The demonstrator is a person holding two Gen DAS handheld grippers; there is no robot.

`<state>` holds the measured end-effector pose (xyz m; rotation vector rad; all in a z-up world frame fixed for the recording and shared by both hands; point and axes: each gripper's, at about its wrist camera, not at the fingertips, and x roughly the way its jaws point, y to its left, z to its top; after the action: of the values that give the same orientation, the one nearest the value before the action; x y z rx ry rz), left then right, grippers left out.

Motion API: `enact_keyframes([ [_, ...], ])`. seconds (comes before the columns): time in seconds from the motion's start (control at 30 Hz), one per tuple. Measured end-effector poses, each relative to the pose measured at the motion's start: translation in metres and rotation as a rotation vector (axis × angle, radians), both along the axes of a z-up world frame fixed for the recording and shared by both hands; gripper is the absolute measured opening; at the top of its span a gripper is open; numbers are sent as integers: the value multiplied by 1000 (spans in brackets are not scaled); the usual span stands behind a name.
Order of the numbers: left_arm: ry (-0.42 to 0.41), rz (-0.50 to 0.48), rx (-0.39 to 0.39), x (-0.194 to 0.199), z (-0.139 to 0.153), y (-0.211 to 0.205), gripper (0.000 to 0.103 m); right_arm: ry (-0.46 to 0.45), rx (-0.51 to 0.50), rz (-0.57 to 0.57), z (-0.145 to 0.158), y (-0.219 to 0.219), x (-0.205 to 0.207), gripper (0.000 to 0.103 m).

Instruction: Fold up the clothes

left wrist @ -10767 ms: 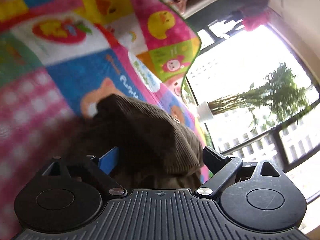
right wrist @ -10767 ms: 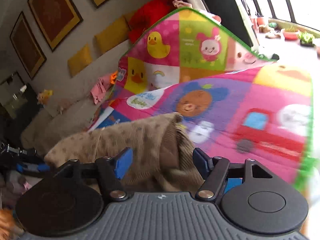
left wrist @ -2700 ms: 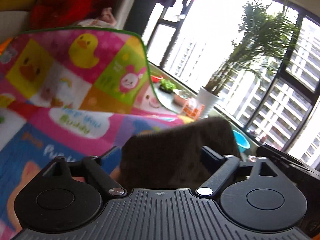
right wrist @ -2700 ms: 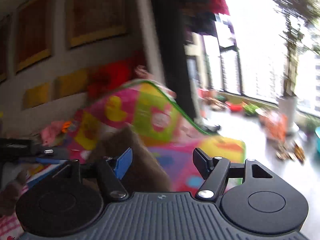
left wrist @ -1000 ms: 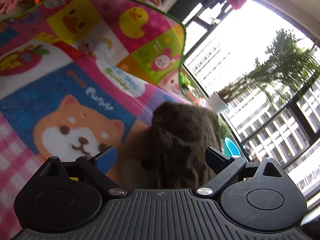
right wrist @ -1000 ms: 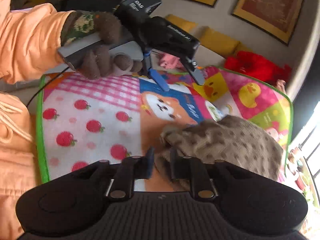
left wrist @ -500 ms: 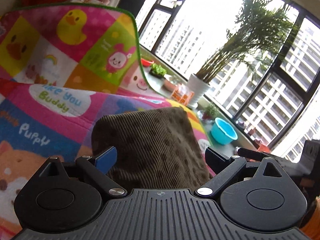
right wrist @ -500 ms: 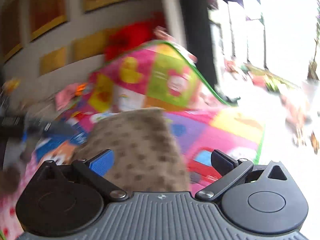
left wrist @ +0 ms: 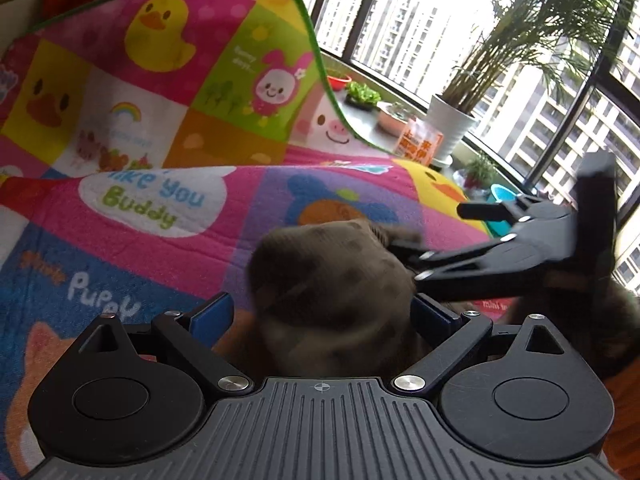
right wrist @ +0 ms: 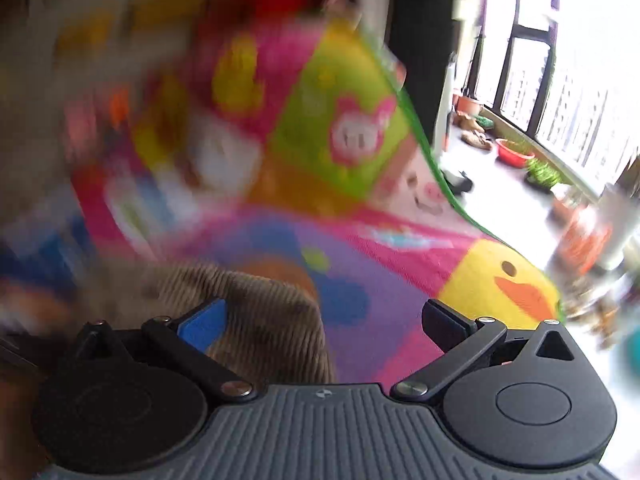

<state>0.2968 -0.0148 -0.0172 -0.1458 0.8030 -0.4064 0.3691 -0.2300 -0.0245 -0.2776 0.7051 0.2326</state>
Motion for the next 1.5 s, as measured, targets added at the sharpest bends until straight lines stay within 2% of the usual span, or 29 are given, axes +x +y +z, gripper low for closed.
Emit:
enact_keyframes([
  [0.03, -7, 0, 0, -1, 2, 2, 98, -3, -38, -17, -9, 1, 4, 103],
  [0.17, -22, 4, 4, 2, 3, 4, 99, 41, 9, -93, -16, -19, 7, 103],
  [0.43, -20, -6, 42, 13, -12, 4, 103, 35, 50, -150, -19, -26, -16, 103],
  [0.83, 20, -7, 0, 20, -29, 8, 103, -1, 57, -187, -22, -25, -22, 103],
  [1.0, 59, 18, -44, 20, -34, 13, 103, -59, 8, -130, -16, -21, -36, 103],
  [1.03, 55, 21, -37, 19, -34, 12, 103, -71, 17, -116, -9, -22, -42, 103],
  [1.1, 44, 22, -23, 18, -32, 10, 103, -94, 102, -55, 7, -28, -62, 103],
  [1.2, 43, 25, -25, 19, -32, 9, 103, -59, 202, 88, 17, -28, -94, 103],
  [1.3, 46, 24, -31, 20, -33, 8, 103, 33, 193, 178, 0, -13, -119, 103],
  [1.37, 42, 20, -24, 18, -33, 7, 103, 19, 152, 169, -13, -7, -128, 103],
  [1.5, 41, 29, -22, 16, -32, 9, 103, 51, 197, 161, -4, -13, -126, 103],
])
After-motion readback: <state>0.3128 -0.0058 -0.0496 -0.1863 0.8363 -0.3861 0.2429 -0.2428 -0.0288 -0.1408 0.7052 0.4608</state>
